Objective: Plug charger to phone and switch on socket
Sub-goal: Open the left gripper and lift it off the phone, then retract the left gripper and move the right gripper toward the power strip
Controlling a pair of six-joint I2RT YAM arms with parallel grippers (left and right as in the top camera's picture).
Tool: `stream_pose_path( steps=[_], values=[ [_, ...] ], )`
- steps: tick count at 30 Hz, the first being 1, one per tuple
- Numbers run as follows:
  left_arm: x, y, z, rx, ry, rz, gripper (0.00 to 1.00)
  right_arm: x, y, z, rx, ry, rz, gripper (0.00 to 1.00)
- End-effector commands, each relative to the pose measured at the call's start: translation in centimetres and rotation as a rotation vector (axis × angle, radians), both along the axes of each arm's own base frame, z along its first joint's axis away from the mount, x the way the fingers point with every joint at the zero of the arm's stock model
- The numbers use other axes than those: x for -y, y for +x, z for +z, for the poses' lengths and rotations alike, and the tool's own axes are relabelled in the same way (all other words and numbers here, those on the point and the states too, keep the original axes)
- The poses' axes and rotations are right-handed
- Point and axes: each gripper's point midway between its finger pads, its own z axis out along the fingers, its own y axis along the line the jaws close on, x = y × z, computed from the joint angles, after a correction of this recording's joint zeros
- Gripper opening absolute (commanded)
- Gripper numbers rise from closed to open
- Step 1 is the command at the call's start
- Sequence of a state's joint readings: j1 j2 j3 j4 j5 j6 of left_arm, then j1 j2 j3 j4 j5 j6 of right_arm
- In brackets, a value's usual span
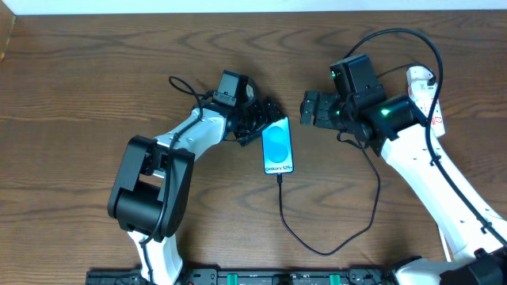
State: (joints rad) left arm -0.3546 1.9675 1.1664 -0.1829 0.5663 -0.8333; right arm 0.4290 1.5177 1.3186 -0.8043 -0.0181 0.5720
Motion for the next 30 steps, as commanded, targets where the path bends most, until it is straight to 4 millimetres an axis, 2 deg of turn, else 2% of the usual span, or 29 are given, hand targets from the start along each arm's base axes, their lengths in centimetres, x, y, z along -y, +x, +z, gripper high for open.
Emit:
stream_pose_path(
  steps=[1,5,8,12,17,18,21,23,26,30],
  values=[
    [-1.5,-0.8,-1.9,-0.015,0.074,0.001,0.91,-0.1,0.0,0.5,0.016,-0.011,0.011,0.99],
    [-1.5,-0.7,-1.5,0.017,0.082,-0.032,0.91,-0.1,0.0,0.5,0.016,-0.011,0.011,0.99],
    [-1.7,-0.4,-0.3,0.069,0.085,-0.064,0.91,0.0,-0.1,0.4,0.013,-0.013,0.011,0.99],
    [-2.2,-0.2,2.5,0.167,0.100,-0.127,0.91,0.0,-0.1,0.4,0.012,-0.013,0.011,0.99],
    [-3.9,-0.9,6.1,0.271,0.162,-0.196,0.91,0.0,-0.1,0.4,0.013,-0.013,0.011,0.99],
    [-4.8,-1.5,7.6,0.311,0.197,-0.226,0.91,0.0,-0.1,0.4,0.014,-0.012,0.011,0.99],
    [-5.8,-2.7,10.0,0.389,0.247,-0.307,0.91,0.0,-0.1,0.4,0.014,-0.012,0.011,0.99],
    [-7.4,-3.4,10.8,0.396,0.326,-0.295,0.91,0.0,-0.1,0.4,0.014,-0.012,0.011,0.99],
    [-10.8,-4.7,12.0,0.401,0.512,-0.281,0.91,0.0,-0.1,0.4,0.014,-0.013,0.011,0.99],
    [-13.7,-6.3,14.0,0.417,0.644,-0.251,0.92,0.0,-0.1,0.5,0.014,-0.013,0.011,0.99]
  ],
)
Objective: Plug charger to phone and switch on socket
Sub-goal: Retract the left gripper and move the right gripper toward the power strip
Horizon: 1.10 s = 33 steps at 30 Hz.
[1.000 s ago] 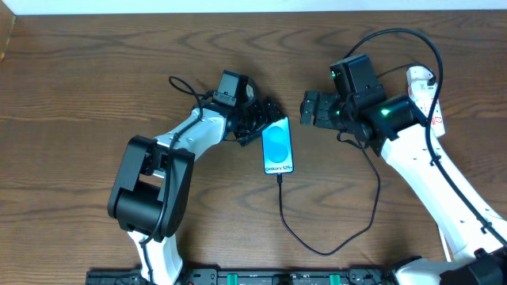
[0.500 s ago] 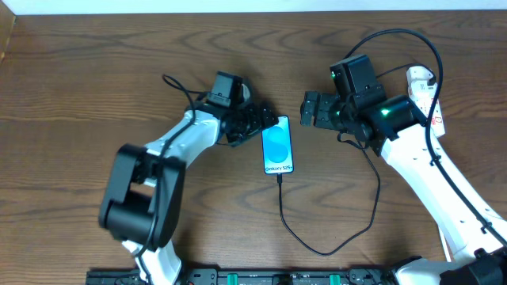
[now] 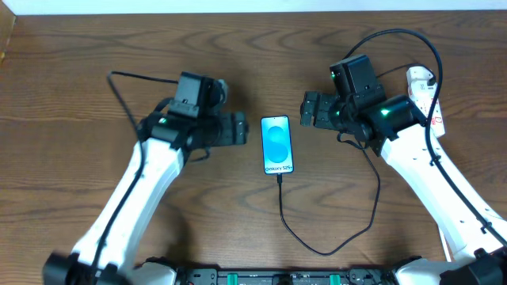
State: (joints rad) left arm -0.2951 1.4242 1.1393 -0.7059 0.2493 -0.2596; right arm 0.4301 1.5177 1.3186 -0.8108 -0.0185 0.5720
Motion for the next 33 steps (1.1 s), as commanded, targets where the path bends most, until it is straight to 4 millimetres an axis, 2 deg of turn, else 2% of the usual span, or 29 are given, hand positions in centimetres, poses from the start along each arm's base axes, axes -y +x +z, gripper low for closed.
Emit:
stream_pose_path(
  steps=[1,6,10,28,33],
  values=[
    [-4.1,-0.3,2.2,0.113,0.198,0.041,0.91,0.0,0.1,0.5,0.020,-0.010,0.009,0.99],
    [-4.9,-1.3,4.6,0.178,0.206,0.061,0.91,0.0,0.1,0.5,0.020,-0.010,0.009,0.99],
    [-5.0,-1.5,5.6,0.210,0.195,0.064,0.92,0.0,0.1,0.5,0.019,-0.010,0.010,0.99],
    [-5.0,-1.6,5.6,0.210,0.195,0.064,0.92,-0.2,0.3,0.7,0.029,0.004,0.002,0.99],
    [-5.0,-1.6,5.6,0.210,0.195,0.064,0.91,0.8,0.8,0.8,0.034,0.002,-0.003,0.99]
  ],
)
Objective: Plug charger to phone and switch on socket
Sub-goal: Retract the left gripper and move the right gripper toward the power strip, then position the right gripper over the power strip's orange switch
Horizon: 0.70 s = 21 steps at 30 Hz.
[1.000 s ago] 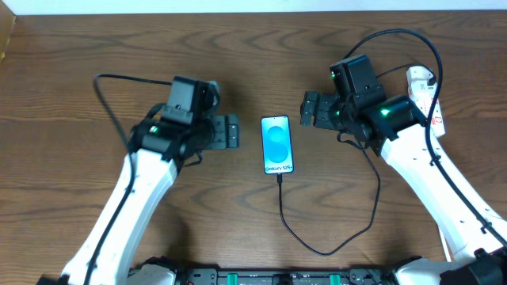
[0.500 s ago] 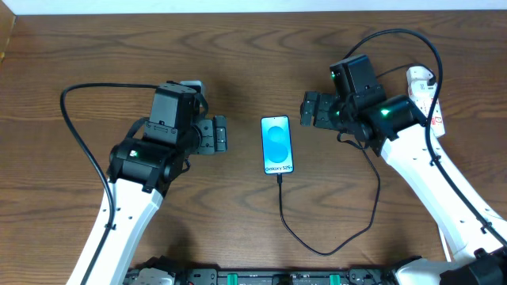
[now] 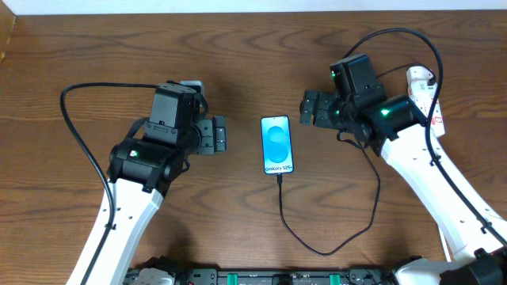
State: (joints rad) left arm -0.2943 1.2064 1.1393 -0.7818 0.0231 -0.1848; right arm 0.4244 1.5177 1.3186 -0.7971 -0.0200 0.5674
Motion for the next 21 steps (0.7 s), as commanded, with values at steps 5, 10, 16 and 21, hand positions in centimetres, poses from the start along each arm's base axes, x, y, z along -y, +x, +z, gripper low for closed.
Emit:
stream_pose_path(
  steps=[5,10,16,21],
  values=[
    [-0.4,0.0,0.0,0.002,0.016,0.007,0.91,2.3,1.2,1.1,0.006,0.081,0.055,0.99],
    [-0.4,0.0,0.0,0.002,0.016,0.007,0.91,5.0,2.2,3.5,0.050,0.224,0.151,0.99],
    [-0.4,0.0,0.0,0.002,0.016,0.007,0.91,12.7,3.1,4.4,0.081,0.245,0.015,0.99],
    [-0.4,0.0,0.0,0.002,0.016,0.007,0.92,19.5,2.6,3.9,0.090,0.202,-0.112,0.99]
  ],
)
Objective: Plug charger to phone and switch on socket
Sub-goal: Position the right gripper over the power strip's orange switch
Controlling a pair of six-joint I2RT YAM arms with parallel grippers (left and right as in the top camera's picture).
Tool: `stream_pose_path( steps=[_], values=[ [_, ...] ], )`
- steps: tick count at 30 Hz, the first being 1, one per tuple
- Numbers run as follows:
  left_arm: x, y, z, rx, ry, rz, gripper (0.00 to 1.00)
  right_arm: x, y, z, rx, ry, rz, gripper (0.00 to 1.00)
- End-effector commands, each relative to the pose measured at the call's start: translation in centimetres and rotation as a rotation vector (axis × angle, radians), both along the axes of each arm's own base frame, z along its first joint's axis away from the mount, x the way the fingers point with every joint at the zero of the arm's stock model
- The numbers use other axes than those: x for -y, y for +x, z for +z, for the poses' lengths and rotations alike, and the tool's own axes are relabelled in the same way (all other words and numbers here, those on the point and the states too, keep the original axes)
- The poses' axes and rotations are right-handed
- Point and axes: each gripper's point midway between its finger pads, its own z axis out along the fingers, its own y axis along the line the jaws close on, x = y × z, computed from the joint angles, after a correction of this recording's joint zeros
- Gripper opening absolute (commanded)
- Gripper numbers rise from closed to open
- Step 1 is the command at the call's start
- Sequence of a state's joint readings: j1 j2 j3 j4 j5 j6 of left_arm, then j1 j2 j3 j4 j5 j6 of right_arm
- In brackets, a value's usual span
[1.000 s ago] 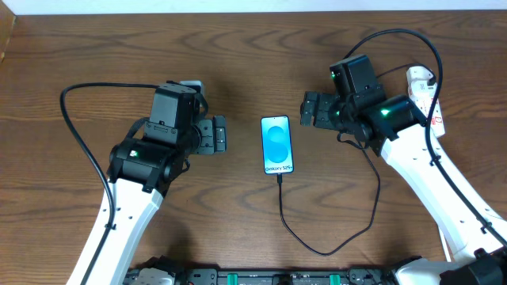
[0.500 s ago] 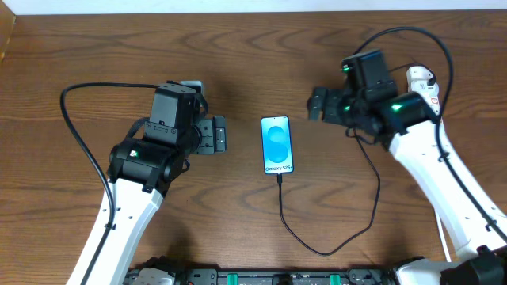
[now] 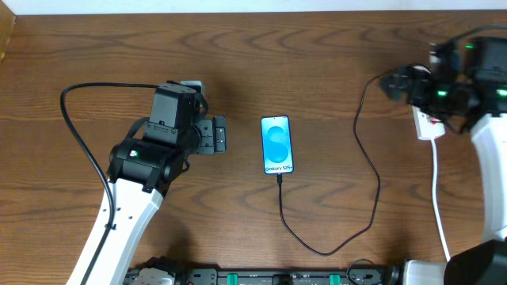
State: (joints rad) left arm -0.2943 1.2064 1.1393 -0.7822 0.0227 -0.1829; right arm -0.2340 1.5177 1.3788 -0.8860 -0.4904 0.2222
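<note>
The phone (image 3: 276, 145) lies face up mid-table with its screen lit. A black charger cable (image 3: 318, 250) is plugged into its bottom edge, loops toward the front and runs up the right side to the white socket strip (image 3: 428, 127). My right gripper (image 3: 394, 82) hovers just left of the strip's far end, blurred, so I cannot make out its jaws. My left gripper (image 3: 219, 134) rests left of the phone, a short gap away, with its fingers apart and nothing between them.
A black cable (image 3: 79, 127) from the left arm arcs over the left part of the table. The white wall edge runs along the far side. A black rail (image 3: 261, 277) lies along the table's front edge.
My right gripper has moved from just right of the phone's top end to the far right, beside the socket strip. The left arm, phone and plugged cable are unchanged.
First the left gripper was at the phone's upper left corner, with the cable plugged in and the right gripper right of the phone. The left arm then stood back to the left in two stages. Now the right gripper is over by the socket strip.
</note>
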Motion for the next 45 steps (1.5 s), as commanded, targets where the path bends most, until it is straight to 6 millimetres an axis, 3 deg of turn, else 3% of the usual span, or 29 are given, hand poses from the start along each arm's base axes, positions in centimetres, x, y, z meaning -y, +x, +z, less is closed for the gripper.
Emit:
stream_pose_path(
  steps=[1,4,11,21,27,36,45],
  values=[
    [-0.4,0.0,0.0,0.002,0.014,0.008,0.91,3.6,-0.3,1.0,0.053,-0.028,-0.018,0.99],
    [-0.4,0.0,0.0,0.002,0.014,0.008,0.91,7.1,-1.2,0.8,0.039,-0.038,-0.103,0.99],
    [-0.4,0.0,0.0,0.002,0.014,0.008,0.91,10.2,-2.1,-0.3,0.023,-0.110,-0.114,0.99],
    [-0.4,0.0,0.0,0.002,0.014,0.008,0.91,12.7,2.1,-4.5,-0.022,-0.096,-0.120,0.99],
    [-0.4,0.0,0.0,0.002,0.014,0.008,0.91,13.6,4.0,-7.4,-0.093,-0.106,-0.006,0.99],
    [-0.4,0.0,0.0,0.002,0.014,0.008,0.92,13.1,5.1,-14.7,-0.152,-0.039,0.112,0.99],
    [-0.4,0.0,0.0,0.002,0.014,0.008,0.91,13.1,6.9,-15.7,-0.060,-0.047,0.170,0.99]
  ],
)
